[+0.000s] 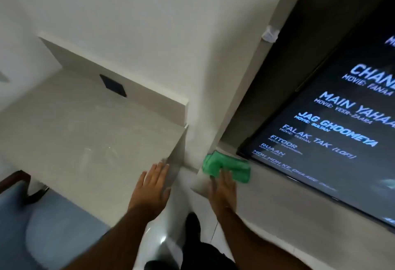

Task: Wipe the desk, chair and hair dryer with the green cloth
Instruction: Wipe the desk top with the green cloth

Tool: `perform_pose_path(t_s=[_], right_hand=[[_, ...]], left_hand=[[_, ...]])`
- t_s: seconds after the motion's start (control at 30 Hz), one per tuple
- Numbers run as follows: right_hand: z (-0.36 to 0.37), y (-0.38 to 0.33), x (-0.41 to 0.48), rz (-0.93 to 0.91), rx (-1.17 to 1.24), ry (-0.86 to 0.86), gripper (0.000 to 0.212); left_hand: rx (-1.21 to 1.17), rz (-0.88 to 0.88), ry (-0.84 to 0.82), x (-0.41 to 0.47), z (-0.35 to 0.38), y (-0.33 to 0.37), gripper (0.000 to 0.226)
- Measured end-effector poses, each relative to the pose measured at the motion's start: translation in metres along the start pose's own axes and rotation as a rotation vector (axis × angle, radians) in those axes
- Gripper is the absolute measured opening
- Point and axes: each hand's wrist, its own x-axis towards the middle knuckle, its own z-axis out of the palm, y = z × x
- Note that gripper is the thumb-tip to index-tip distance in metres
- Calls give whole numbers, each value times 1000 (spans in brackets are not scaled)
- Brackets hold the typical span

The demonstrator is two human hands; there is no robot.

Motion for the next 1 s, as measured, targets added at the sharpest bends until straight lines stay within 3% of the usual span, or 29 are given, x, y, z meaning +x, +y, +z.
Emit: perform_pose_path(t_s=[0.1,0.33,0.43,0.53,0.63,0.67,0.77,0.83,0.9,1.0], right_hand=[[-10,-3,20,347,212,20,87],[-27,-39,85,558,427,-114,123],[-13,-48,93,582,400,-112,136],[11,-44,87,491,309,0,117],[29,-36,69,411,186,163,69],[35,-31,67,369,151,197,65],[47,-10,70,236,105,61,70],[53,-8,69,198,254,114,72],[59,-20,56,203,613,199,64],[69,-59,35,206,908,114,56]], left_hand=[[54,4,-3,0,11,0,77],[58,-66,-30,-5,22,-8,78],[20,-114,-47,-10,26,-10,74],[28,-147,-66,-12,29,-12,73],[9,-220,-84,-13,25,-20,73],[3,-246,-78,-13,23,-23,72],[-23,-332,-50,-7,20,-28,72],[-62,-410,-32,-4,17,-29,71],[-107,-495,-21,-6,17,-31,69],[-154,-614,2,-18,22,-44,70]])
